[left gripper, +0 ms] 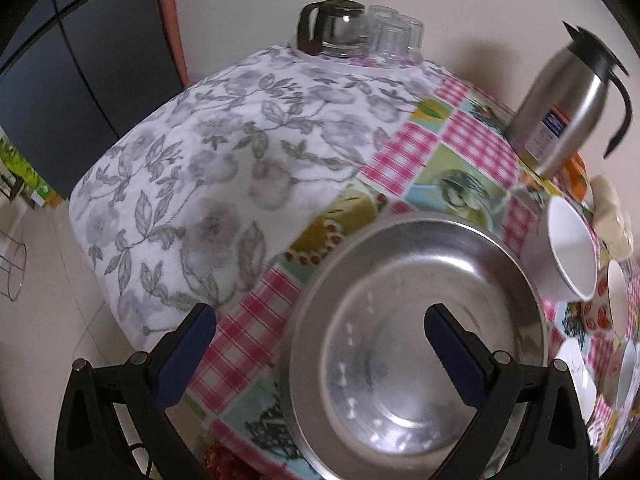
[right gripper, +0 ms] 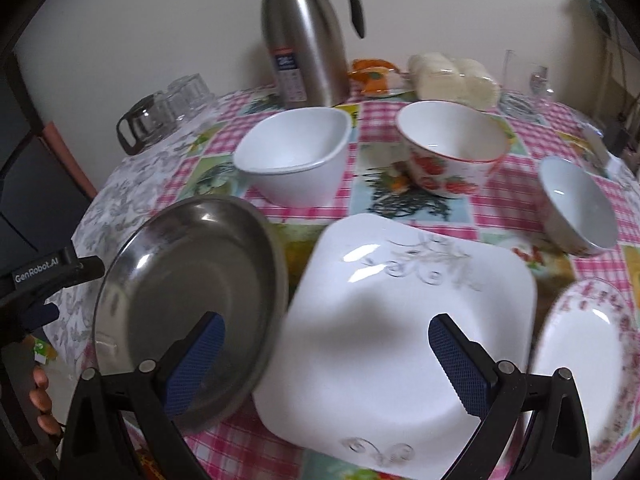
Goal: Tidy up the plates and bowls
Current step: 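Grasp the stainless steel basin rim with the left gripper and lift it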
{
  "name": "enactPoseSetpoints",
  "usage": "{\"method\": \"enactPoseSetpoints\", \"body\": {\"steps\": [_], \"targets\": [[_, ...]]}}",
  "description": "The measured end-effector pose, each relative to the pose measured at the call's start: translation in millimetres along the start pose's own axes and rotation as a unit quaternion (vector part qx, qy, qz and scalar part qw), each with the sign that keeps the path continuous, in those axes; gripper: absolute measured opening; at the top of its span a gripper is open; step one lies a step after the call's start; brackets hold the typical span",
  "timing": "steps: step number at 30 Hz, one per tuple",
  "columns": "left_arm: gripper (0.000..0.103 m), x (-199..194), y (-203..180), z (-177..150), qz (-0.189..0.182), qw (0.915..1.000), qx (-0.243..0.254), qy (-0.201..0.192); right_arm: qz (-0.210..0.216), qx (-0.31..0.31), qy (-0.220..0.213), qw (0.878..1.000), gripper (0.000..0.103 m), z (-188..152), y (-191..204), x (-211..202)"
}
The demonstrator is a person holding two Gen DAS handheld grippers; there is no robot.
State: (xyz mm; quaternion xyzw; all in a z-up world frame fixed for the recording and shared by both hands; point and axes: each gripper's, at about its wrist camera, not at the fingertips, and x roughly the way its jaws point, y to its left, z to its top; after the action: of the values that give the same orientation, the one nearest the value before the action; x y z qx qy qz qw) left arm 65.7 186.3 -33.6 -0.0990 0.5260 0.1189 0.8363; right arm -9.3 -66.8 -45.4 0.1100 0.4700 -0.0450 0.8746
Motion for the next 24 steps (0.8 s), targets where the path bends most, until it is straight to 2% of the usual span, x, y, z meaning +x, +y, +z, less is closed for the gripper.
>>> {"method": "enactPoseSetpoints", "body": {"steps": [4, 7, 12, 14, 18, 20, 21, 23, 24], "targets": [[0.103, 4, 11, 4, -0.015, 0.9992, -0.022, -0.029, 0.007, 0.001, 0.019, 1.0, 0.103, 1, 4, 17], [0.103, 12, 10, 6, -0.021, 0.9997, -0.011, -0.008, 0.001, -0.002, 0.026, 1.0, 0.103, 2, 6, 25], [0.103, 21, 10, 4, -0.002, 1.0, -0.005, 0.008, -0.008, -0.027, 0.02, 0.999, 0.102, 5, 16, 30], [0.103, 28, 12, 2, -0.006, 0.9997, -0.011, 0.022, -0.003, -0.037, 0.018, 0.999, 0.091, 5, 20, 30], [0.101, 35, 12, -1, -0.006, 0.9991, -0.01, 0.041, 0.006, -0.037, 0.031, 0.999, 0.08, 6, 20, 36], [0.091, 35, 12, -1, -0.005, 0.9991, -0.009, 0.041, 0.006, -0.032, 0.035, 0.999, 0.068, 6, 19, 37], [0.082, 35, 12, -1, -0.007, 0.999, -0.008, 0.043, 0.01, -0.031, 0.038, 0.999, 0.063, 6, 17, 38], [0.068, 37, 12, -1, -0.013, 0.9986, -0.01, 0.05, 0.014, -0.031, 0.044, 0.998, 0.045, 5, 17, 39], [0.057, 39, 13, -1, -0.016, 0.9984, -0.011, 0.054, 0.008, -0.034, 0.042, 0.999, 0.043, 5, 18, 39]]}}
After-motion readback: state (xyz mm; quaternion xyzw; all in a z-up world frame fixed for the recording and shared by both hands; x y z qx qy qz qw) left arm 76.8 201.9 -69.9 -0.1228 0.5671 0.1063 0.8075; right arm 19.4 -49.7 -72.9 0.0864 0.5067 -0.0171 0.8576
